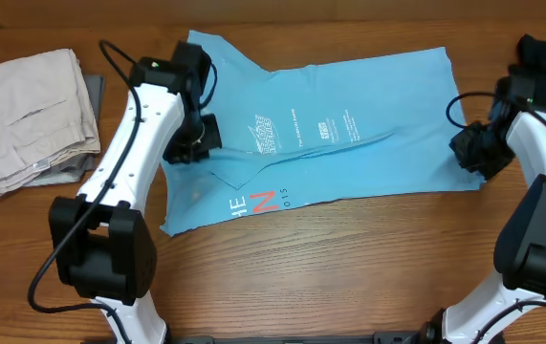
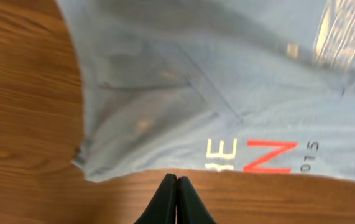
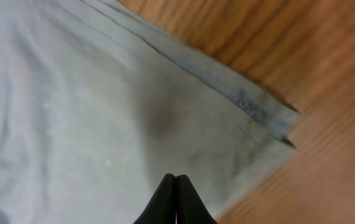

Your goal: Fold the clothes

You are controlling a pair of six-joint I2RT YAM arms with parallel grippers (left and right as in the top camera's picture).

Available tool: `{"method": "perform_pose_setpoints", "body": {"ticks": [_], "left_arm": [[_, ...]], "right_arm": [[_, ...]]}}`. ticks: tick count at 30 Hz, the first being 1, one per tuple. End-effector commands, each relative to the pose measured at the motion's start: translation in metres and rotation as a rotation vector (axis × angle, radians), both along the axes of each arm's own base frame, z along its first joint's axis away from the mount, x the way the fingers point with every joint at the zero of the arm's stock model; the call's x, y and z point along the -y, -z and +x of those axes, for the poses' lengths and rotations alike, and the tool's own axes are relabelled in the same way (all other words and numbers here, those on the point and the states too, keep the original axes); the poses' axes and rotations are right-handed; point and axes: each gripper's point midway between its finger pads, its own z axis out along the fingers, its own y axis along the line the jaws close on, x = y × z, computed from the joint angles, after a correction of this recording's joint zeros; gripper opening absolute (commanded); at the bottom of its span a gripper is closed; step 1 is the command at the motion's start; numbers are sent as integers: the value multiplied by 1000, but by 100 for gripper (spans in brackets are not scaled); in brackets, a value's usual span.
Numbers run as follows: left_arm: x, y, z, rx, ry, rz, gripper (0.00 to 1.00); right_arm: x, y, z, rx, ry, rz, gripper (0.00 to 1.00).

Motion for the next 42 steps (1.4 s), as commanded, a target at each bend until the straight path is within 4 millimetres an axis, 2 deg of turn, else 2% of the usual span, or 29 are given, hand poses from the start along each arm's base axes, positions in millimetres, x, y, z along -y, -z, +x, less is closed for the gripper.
{"method": "perform_pose_setpoints", "body": {"ticks": [1,4,8,16,21,26,30,37,42], "left_arm": [[18,19,-27,-91,58,-77,4],[16,39,-47,-155,67,-62,4],[13,60,-55,-172,57,-58,4],[1,97,-62,-154,6,-35,4],[-16,115,-68,-140,-72,45,4],[-24,121,-68,-126,-105,66,5],[-34,121,-66,-116,-124,117,6],[-43,118,-79,-165,-117,165,4],[-50,116,-83,-176,-110,208,4]], "right_arm": [[-4,13,-7,-6,-7,6,4],[-5,22,-9,1,-6,3,4],[-4,29,-8,18,-5,-5,4],[-2,42,-6,59,-5,-23,4],[3,48,-14,32,5,-61,4],[4,56,-30,-17,11,-73,4],[5,58,-50,-93,74,-61,4],[13,57,-87,-219,205,-38,4],[13,56,-99,-261,216,-22,4]]}}
